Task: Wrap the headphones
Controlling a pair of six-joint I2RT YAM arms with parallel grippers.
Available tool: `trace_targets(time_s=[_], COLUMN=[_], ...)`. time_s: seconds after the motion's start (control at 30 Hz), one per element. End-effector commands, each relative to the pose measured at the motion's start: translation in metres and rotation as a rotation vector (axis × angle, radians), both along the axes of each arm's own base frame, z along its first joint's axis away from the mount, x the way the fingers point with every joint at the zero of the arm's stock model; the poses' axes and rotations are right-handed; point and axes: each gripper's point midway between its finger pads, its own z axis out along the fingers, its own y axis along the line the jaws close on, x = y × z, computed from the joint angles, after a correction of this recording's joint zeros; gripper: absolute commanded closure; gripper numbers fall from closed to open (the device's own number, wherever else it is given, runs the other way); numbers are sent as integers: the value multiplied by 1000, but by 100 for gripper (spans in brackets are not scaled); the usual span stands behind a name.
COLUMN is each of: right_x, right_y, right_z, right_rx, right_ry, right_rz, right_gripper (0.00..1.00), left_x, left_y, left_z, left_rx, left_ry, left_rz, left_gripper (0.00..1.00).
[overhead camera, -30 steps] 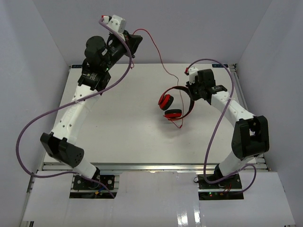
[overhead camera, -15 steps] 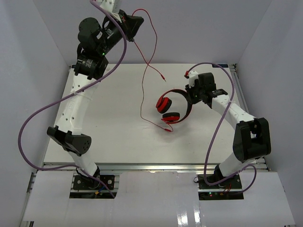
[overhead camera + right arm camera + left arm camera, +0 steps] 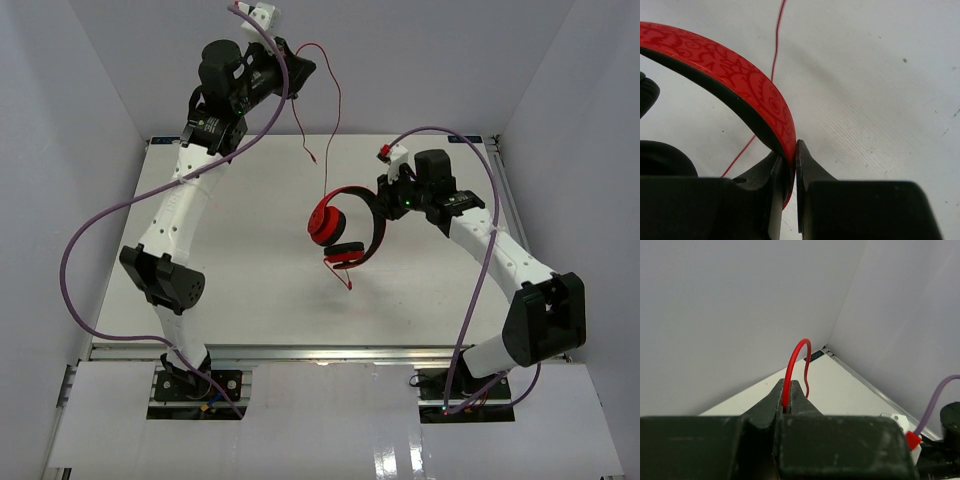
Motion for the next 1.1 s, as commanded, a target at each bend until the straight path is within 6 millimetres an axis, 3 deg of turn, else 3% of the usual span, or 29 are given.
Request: trace_targets(time_s=[0.0,0.13,0.3,0.5,0.7,0.8,1.0,1.07], right_x=[-20,-8,13,39,58,64,82,91], right_y=[35,42,35,37,52,65,66,73], right_z=[19,1,-19,-31,-40,-35,-38,-29], right_rx=[32,28,0,-57,-55,-26,46,115], right_ry=[-54,-10,17,15,38,35,72,82], right_rz=[57,-32,-178,-251,-338,-401,-565,-613], right_gripper=[92,92,92,92,92,92,92,92], left_x=[-2,-11,-31,-49,-66,-72,-88,-93], left_y=[-6,-12,-1,0,-5,-6,-8,-11], left_z=[19,36,62,75,91,97,113,115], left_rx=[-65,-118,-136,-161,-217,-235,-272,-281], left_ry=[-2,-8,-60,-68,-69,-67,-73,-60], left_rz=[-45,-87,-74,-112,-176,-192,-230,-248], left_gripper=[100,100,100,100,100,100,100,100])
